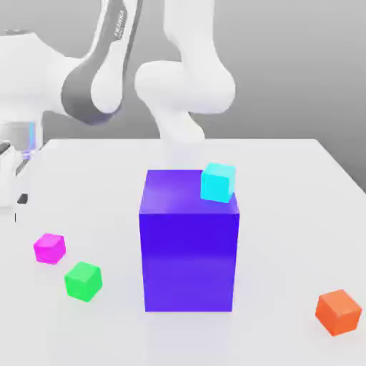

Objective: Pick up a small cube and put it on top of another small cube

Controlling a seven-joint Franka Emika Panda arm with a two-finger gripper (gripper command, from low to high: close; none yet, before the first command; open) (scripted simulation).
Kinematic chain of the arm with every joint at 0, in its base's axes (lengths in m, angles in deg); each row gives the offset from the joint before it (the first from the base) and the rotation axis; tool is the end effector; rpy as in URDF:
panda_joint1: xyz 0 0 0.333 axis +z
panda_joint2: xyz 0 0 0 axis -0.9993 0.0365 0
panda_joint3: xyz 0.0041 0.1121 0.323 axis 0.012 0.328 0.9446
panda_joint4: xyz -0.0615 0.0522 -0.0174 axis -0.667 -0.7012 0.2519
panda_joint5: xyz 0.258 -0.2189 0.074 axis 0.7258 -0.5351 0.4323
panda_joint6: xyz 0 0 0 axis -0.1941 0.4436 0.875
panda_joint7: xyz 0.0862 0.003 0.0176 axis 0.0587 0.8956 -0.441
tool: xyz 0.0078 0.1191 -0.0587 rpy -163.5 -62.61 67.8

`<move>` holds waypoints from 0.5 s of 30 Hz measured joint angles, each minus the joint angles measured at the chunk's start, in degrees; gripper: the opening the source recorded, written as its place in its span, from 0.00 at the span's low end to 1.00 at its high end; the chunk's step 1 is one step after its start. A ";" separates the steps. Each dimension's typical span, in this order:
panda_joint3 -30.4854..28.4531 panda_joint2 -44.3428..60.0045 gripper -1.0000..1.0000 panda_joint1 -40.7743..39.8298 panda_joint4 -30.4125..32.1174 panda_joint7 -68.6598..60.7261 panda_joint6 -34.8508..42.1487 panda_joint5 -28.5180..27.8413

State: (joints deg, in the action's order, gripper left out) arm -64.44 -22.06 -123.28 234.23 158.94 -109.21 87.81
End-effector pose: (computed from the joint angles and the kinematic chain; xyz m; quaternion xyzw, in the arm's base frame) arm 0.2464 -0.2891 0.2821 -0.3425 0.9385 -0.0384 0.0210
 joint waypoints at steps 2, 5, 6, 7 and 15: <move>-1.26 4.26 0.50 -2.04 2.16 2.33 -2.80 2.10; 1.32 10.65 0.50 -3.88 1.99 -0.59 -7.47 8.08; 3.11 12.73 0.50 -5.26 1.62 -1.90 -9.05 9.95; 5.07 14.80 0.50 -6.85 1.22 -3.08 -10.67 11.56; 10.21 20.02 0.00 -11.41 0.17 -4.92 -15.10 14.00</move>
State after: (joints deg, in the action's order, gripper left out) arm -54.23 -2.04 -134.69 234.41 154.02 -124.30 101.82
